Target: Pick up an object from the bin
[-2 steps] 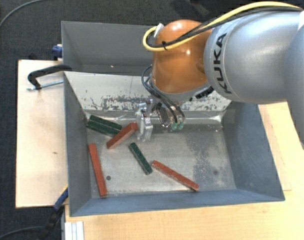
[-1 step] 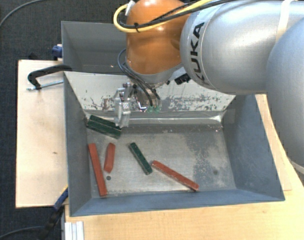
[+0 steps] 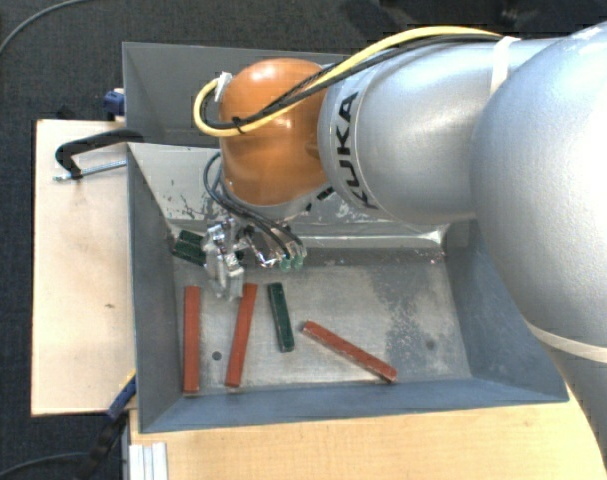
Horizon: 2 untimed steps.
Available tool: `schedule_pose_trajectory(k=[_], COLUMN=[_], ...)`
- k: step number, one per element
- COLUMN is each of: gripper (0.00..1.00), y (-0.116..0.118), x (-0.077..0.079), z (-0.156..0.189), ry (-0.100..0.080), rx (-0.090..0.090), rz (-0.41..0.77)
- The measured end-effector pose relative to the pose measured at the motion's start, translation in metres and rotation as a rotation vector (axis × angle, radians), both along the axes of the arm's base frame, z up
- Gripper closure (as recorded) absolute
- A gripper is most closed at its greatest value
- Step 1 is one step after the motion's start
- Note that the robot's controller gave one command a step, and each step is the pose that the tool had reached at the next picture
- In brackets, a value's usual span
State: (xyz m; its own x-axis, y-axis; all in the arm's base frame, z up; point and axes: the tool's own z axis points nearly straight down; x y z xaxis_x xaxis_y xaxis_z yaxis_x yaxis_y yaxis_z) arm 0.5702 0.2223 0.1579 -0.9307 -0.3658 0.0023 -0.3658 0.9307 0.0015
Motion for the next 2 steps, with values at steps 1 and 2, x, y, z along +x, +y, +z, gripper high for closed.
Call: schedule_pose_trajectory(k=[1, 2], gripper=[0.00, 0.00], y=[0.000, -0.053], x=[0.001, 0.005], z=[0.002, -0.090], ry=[-0.004, -0.001], rx=[0.002, -0.001], rz=[-0.002, 0.113])
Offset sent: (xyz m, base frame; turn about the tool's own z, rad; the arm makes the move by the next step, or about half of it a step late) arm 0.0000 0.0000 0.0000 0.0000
